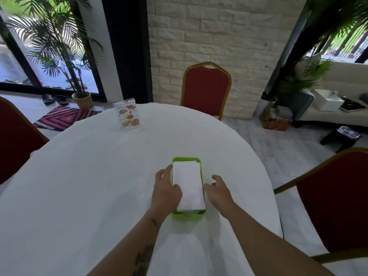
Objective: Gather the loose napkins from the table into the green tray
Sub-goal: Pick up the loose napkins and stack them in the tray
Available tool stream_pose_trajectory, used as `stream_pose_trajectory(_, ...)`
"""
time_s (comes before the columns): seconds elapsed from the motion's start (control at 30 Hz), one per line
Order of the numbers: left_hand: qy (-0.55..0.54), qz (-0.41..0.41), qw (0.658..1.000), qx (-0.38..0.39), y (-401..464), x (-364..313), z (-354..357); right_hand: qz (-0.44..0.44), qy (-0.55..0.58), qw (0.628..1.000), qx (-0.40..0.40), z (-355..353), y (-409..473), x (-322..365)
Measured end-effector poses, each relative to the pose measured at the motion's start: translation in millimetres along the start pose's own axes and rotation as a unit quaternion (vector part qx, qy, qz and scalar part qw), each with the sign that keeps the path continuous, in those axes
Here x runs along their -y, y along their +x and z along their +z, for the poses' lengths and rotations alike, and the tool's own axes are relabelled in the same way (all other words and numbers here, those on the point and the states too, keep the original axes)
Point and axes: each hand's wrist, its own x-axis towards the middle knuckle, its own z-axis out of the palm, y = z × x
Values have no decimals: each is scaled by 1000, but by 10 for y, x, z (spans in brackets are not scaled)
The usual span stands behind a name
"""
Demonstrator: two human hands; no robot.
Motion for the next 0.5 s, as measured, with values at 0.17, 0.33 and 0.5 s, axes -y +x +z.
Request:
stream_pose_trajectory(0.17, -67, -119, 990, 23, 39, 11, 67, 54, 54, 996, 48, 54, -9, -41)
stream_pose_trajectory(0.33, -129, -204, 968, 73, 0, 16, 135, 59, 69, 989, 113, 160, -67, -76)
stream_pose_trajectory(0.5, -112, -178, 974, 77, 38, -118, 288, 24, 57, 987, 148, 32, 43, -84)
